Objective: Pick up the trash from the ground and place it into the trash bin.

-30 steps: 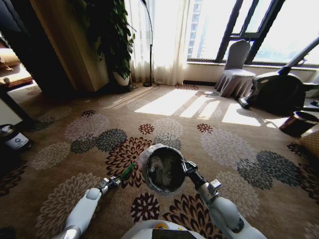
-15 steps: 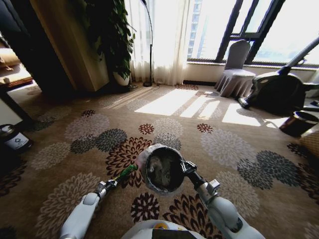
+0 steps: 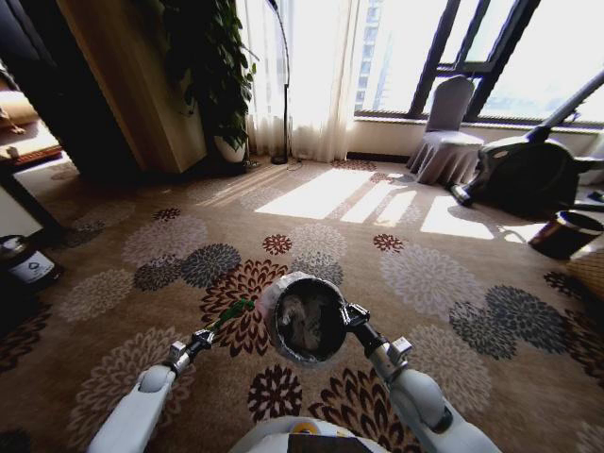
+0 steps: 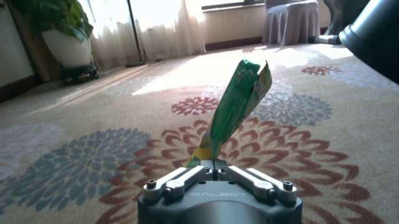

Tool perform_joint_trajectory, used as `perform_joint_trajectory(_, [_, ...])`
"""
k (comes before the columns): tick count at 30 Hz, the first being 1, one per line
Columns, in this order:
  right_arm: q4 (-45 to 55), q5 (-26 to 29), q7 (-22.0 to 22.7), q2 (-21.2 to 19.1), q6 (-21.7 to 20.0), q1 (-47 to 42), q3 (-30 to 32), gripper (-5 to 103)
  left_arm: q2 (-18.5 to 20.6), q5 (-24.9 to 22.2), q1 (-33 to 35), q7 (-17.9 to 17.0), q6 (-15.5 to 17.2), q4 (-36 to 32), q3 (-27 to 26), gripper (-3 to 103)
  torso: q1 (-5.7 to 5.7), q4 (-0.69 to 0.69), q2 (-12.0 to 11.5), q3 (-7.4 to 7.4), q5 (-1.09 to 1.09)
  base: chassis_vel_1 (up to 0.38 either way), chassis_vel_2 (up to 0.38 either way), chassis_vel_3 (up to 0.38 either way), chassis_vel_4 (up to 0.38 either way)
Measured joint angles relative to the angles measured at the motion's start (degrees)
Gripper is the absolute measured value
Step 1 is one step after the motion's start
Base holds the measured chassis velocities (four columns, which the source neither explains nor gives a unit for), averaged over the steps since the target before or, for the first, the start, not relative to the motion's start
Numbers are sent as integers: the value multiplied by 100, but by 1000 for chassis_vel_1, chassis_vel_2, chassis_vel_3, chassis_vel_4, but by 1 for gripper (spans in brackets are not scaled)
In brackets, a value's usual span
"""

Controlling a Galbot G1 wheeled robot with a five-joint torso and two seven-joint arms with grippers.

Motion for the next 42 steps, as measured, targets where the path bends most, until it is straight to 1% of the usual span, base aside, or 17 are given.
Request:
perform_joint_trajectory(1, [-47, -29, -3, 33, 10, -3, 43, 4, 52, -144, 21, -9, 2, -211, 0, 0, 0, 0, 0, 0, -1, 0, 0, 0, 0])
perform_joint_trajectory(2, [-125, -72, 3, 100, 19, -15, 141, 4, 179, -497, 49, -50, 54, -727, 5, 0, 0, -9, 0, -1, -2, 0, 0, 0, 0])
perform_joint_trajectory(3, [-125, -72, 3, 100, 19, -15, 141, 4, 179, -497, 49, -50, 54, -727, 5, 0, 0, -9, 0, -1, -2, 0, 0, 0, 0])
perform_joint_trajectory(6, [-421, -73, 38, 163, -15, 228, 159, 4, 342, -1195, 315, -152, 207, -1817, -189, 0, 0, -14, 0, 0, -6, 0, 0, 0, 0])
perform_joint_trajectory(8, [-646, -29, 64, 165, -118, 555, 65, 4, 391, -1606, 567, -207, 325, -2471, -480, 0, 0, -8, 0, -1, 3, 0, 0, 0, 0])
perform_joint_trajectory(10, [-700, -21, 64, 164, -131, 615, 45, 4, 395, -1666, 607, -218, 348, -2567, -520, 0, 0, -6, 0, -1, 2, 0, 0, 0, 0])
perform_joint_trajectory(11, [-979, 18, 35, 162, -173, 891, -60, 4, 405, -2096, 848, -277, 515, -3242, -729, 0, 0, -4, 0, 0, -4, 0, 0, 0, 0])
perform_joint_trajectory(14, [-1227, 44, 7, 167, -190, 1100, -126, 4, 405, -2498, 1019, -315, 676, -3778, -844, 0, 0, -3, 0, 0, -1, 0, 0, 0, 0])
perform_joint_trajectory(16, [-1610, 62, -42, 212, -194, 1399, -222, 4, 406, -3091, 1231, -416, 993, -4553, -873, 0, 0, -10, 0, 0, -5, 0, 0, 0, 0])
perform_joint_trajectory(18, [-1738, 63, -64, 238, -194, 1497, -255, 4, 405, -3261, 1281, -456, 1098, -4759, -867, 0, 0, -10, 0, 0, -4, 0, 0, 0, 0])
perform_joint_trajectory(20, [-2080, 47, -89, 327, -194, 1775, -360, 4, 379, -3842, 1448, -631, 1499, -5415, -741, 0, 0, -8, 0, 0, -3, 0, 0, 0, 0])
perform_joint_trajectory(21, [-2080, 47, -89, 327, -194, 1775, -360, 4, 379, -3842, 1448, -631, 1499, -5415, -741, 0, 0, -8, 0, 0, -3, 0, 0, 0, 0])
perform_joint_trajectory(24, [-2352, -21, -90, 469, -227, 2072, -596, 4, 282, -4589, 1555, -868, 2016, -6166, -508, 0, 1, -7, 0, 0, 0, 0, 0, 0, 0])
perform_joint_trajectory(26, [-2360, -24, -88, 483, -242, 2094, -621, 4, 272, -4678, 1558, -892, 2066, -6229, -481, 0, 0, -6, 0, 0, -2, 0, 0, 0, 0])
perform_joint_trajectory(27, [-2368, -34, -79, 537, -337, 2189, -743, 4, 222, -5073, 1550, -1003, 2282, -6466, -303, 0, 0, -6, 0, -1, -2, 0, 0, 0, 0])
perform_joint_trajectory(34, [-2375, -113, -70, 649, -450, 2284, -941, 4, 203, -5329, 1530, -1072, 2590, -6418, 183, 0, 0, -8, 0, 0, -3, 0, 0, 0, 0])
perform_joint_trajectory(42, [-2165, -153, -72, 662, -624, 2241, -1002, 4, 193, -4618, 1459, -1049, 2594, -5899, 698, 0, 0, -7, 0, 0, -3, 0, 0, 0, 0])
